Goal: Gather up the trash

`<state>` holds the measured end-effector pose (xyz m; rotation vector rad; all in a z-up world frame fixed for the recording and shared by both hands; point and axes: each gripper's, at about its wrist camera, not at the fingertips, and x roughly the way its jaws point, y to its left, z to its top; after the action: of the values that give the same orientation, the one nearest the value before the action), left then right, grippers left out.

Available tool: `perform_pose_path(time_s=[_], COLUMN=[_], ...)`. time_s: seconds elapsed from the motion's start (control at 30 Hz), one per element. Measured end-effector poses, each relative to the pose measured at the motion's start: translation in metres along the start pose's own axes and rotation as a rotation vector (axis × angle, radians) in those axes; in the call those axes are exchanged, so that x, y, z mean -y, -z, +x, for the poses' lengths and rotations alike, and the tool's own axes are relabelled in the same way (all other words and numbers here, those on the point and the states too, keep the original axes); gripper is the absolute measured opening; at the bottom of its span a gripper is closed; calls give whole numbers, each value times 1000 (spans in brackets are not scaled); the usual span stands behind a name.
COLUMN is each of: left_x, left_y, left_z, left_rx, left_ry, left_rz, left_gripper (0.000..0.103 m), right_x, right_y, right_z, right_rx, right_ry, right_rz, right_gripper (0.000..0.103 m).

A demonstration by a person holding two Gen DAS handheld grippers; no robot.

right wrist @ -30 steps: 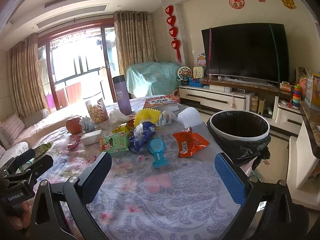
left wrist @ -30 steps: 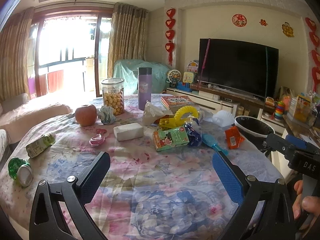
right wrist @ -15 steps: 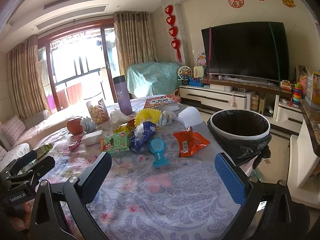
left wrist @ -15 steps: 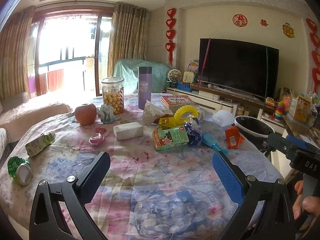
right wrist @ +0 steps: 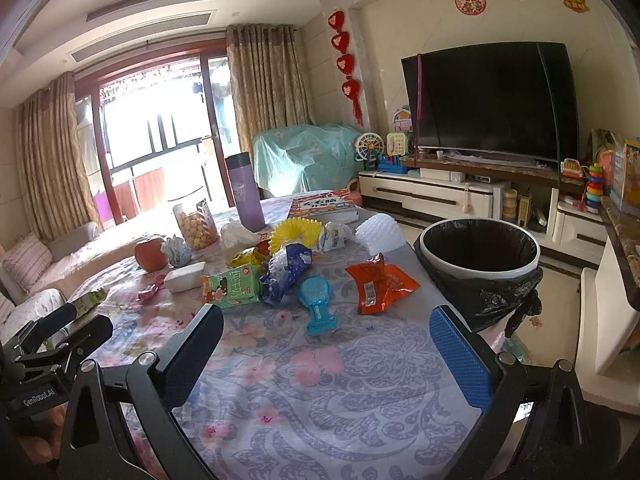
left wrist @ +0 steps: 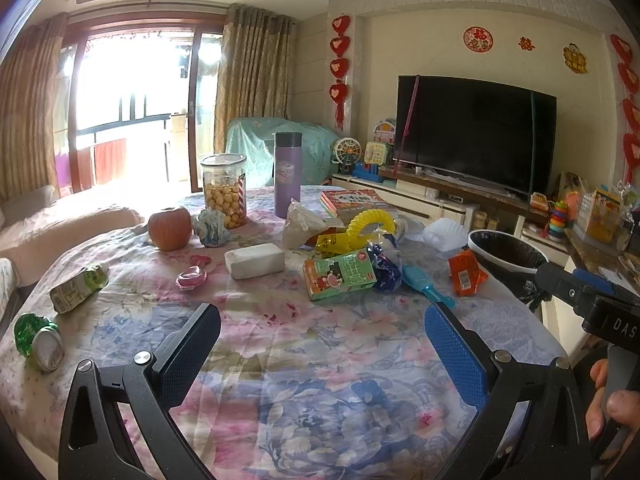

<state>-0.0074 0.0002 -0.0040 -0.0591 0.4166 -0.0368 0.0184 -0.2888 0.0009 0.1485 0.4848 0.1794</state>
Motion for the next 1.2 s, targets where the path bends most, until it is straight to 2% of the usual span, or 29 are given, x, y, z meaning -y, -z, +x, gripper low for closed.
perform_pose_path(time_s=[0.33, 0.63, 0.97, 1.2], left_x=[2, 3, 6, 0], left_y=[2, 3, -4, -15], left_z=[4, 21, 61, 107], left_rx=[-9, -48, -115, -193], left_ry=[4, 16, 40, 68], left_rz=[3, 9, 45, 106], left_gripper=[102, 102, 102, 102], right_x=[-2, 3, 23, 35], right_y=[2, 6, 1, -3], right_z=[1, 9, 29, 56], right_rx=[-8, -28, -65, -122], right_ry=[-2, 6, 22, 24], right_rz=[0, 10, 30, 29], right_gripper=[103, 103, 103, 103])
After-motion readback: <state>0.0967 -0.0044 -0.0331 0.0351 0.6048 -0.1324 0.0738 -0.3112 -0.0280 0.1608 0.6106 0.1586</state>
